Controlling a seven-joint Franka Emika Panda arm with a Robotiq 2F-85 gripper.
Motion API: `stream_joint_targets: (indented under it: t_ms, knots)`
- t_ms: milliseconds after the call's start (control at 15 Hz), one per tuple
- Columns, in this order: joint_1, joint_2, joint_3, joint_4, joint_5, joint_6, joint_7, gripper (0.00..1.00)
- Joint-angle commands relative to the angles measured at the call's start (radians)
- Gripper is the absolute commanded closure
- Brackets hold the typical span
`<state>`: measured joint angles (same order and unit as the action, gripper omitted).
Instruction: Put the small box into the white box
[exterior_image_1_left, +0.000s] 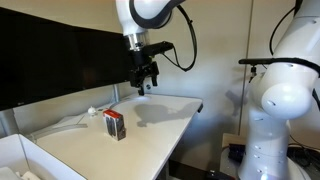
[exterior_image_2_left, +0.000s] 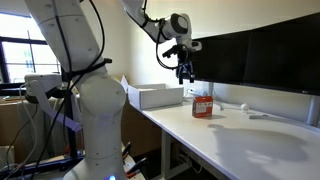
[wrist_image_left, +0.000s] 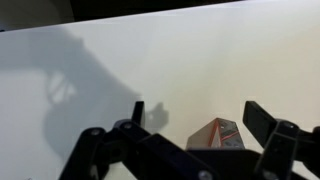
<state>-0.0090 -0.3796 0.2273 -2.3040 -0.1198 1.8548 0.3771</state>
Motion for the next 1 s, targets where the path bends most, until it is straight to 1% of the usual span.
stream_joint_targets:
  t_ms: [0, 200, 333, 600, 733, 933]
  knots:
    - [0.022, 0.002, -0.020, 0.002, -0.007, -0.003, 0.006, 0.00]
    - [0.022, 0.002, -0.020, 0.002, -0.007, -0.003, 0.006, 0.00]
    - [0.028, 0.019, -0.020, 0.022, -0.009, -0.019, 0.000, 0.00]
    - [0.039, 0.062, -0.010, 0.053, -0.054, -0.041, -0.001, 0.00]
    - [0.043, 0.066, -0.005, 0.051, -0.084, -0.036, 0.014, 0.00]
    - [0.046, 0.082, -0.005, 0.057, -0.101, -0.002, 0.050, 0.00]
